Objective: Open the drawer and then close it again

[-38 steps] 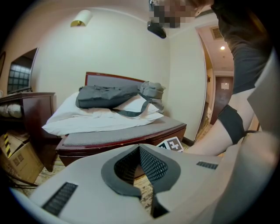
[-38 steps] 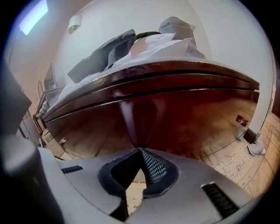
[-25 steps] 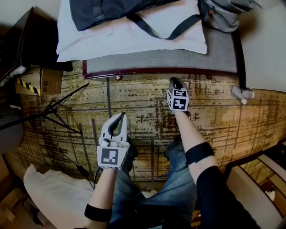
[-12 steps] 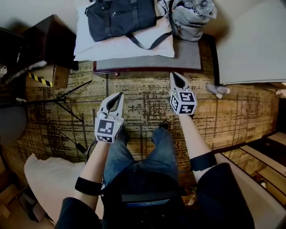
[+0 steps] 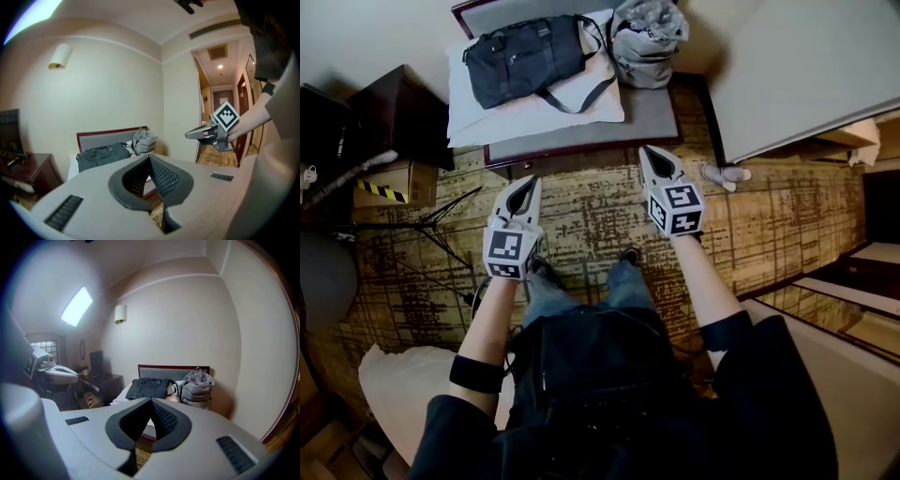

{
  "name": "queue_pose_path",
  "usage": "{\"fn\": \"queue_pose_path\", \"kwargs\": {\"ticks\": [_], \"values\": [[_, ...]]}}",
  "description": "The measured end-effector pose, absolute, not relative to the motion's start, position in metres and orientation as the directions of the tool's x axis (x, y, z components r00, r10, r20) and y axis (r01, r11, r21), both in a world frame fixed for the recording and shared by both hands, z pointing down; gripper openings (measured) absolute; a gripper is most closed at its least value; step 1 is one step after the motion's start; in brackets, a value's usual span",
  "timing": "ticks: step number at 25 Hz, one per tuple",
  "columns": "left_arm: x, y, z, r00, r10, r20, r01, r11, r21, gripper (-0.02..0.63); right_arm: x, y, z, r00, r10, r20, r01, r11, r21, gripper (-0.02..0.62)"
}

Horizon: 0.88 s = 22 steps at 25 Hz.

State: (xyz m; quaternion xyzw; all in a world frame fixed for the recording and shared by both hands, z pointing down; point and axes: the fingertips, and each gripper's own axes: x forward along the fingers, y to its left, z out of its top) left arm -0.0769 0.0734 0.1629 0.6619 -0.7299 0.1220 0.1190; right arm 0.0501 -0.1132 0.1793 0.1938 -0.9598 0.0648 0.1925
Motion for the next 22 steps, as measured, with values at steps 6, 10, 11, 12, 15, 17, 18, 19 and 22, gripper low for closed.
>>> {"fn": "queue_pose_path", "kwargs": {"ticks": [6, 10, 11, 12, 15, 17, 18, 19, 22], "values": [[-0.07, 0.089, 0.14, -0.096, -0.944, 0.317, -0.995, 0.088, -0.04, 0.003, 0.071, -0.092, 0.149, -0.858, -0.348, 0.379, -0.403, 0.912, -0.075, 0.002], [-0.063, 0.093, 0.129, -0.087, -0.948, 0.307, -0.996, 0.077, -0.045, 0.003, 0.082, -0.087, 0.14, -0.859, -0.371, 0.354, -0.424, 0.902, -0.085, 0.0], [-0.061, 0.095, 0.127, -0.085, -0.948, 0.305, -0.996, 0.075, -0.044, 0.003, 0.085, -0.084, 0.137, -0.859, -0.371, 0.353, -0.428, 0.898, -0.098, 0.0], [-0.06, 0.096, 0.124, -0.084, -0.949, 0.303, -0.996, 0.074, -0.045, 0.003, 0.087, -0.079, 0.134, -0.86, -0.369, 0.353, -0.431, 0.896, -0.112, 0.0], [-0.061, 0.099, 0.116, -0.084, -0.953, 0.291, -0.996, 0.071, -0.054, 0.003, 0.09, -0.073, 0.128, -0.863, -0.373, 0.34, -0.437, 0.89, -0.132, 0.0], [-0.064, 0.104, 0.117, -0.098, -0.951, 0.292, -0.995, 0.085, -0.058, 0.003, 0.092, -0.068, 0.128, -0.863, -0.378, 0.334, -0.443, 0.885, -0.143, 0.0], [-0.065, 0.108, 0.119, -0.108, -0.949, 0.296, -0.994, 0.095, -0.058, 0.003, 0.093, -0.065, 0.129, -0.863, -0.379, 0.335, -0.447, 0.881, -0.156, 0.0], [-0.066, 0.11, 0.121, -0.114, -0.947, 0.3, -0.993, 0.102, -0.056, 0.003, 0.095, -0.062, 0.131, -0.861, -0.381, 0.337, -0.453, 0.875, -0.168, 0.0], [-0.07, 0.114, 0.125, -0.126, -0.945, 0.303, -0.992, 0.116, -0.053, 0.003, 0.1, -0.06, 0.139, -0.852, -0.394, 0.344, -0.474, 0.86, -0.188, 0.0]]}}
